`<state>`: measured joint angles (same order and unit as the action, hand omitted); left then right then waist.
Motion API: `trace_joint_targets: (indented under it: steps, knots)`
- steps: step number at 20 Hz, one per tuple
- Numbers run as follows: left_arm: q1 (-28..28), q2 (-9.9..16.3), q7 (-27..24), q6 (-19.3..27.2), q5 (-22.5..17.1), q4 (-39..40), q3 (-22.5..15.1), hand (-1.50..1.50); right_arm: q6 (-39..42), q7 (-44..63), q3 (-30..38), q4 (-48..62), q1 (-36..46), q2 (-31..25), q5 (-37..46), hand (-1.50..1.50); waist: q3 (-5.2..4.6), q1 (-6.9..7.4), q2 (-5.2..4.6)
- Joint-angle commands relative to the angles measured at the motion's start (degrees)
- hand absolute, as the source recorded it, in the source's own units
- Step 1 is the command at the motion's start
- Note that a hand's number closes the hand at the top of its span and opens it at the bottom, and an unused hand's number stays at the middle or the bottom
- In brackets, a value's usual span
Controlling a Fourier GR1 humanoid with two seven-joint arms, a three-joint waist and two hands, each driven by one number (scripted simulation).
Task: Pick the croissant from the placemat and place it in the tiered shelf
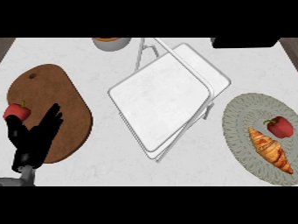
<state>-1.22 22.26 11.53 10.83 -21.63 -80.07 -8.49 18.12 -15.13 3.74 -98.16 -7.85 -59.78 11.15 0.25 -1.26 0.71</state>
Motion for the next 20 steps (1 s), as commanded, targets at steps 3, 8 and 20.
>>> trace_joint_targets:
  steps: [3,8,20]
  knots:
    - [-2.88,-0.55,3.24,0.32,0.23,3.97,0.82,0.0,-6.35,19.17,-5.45,-14.68,-2.28,6.19,9.56,-1.5,-0.36,0.07,-0.57]
    - [-1.42,-2.1,1.71,-1.16,1.59,4.39,0.0,0.0,-6.43,25.83,-11.78,-13.0,-1.31,11.49,18.24,-1.5,-0.28,1.12,-0.76]
    - [-4.3,-3.43,4.96,-1.39,3.71,3.43,2.59,0.0,-1.77,30.71,-11.62,-13.93,-1.92,15.67,28.61,-1.5,-0.27,0.85,-0.67]
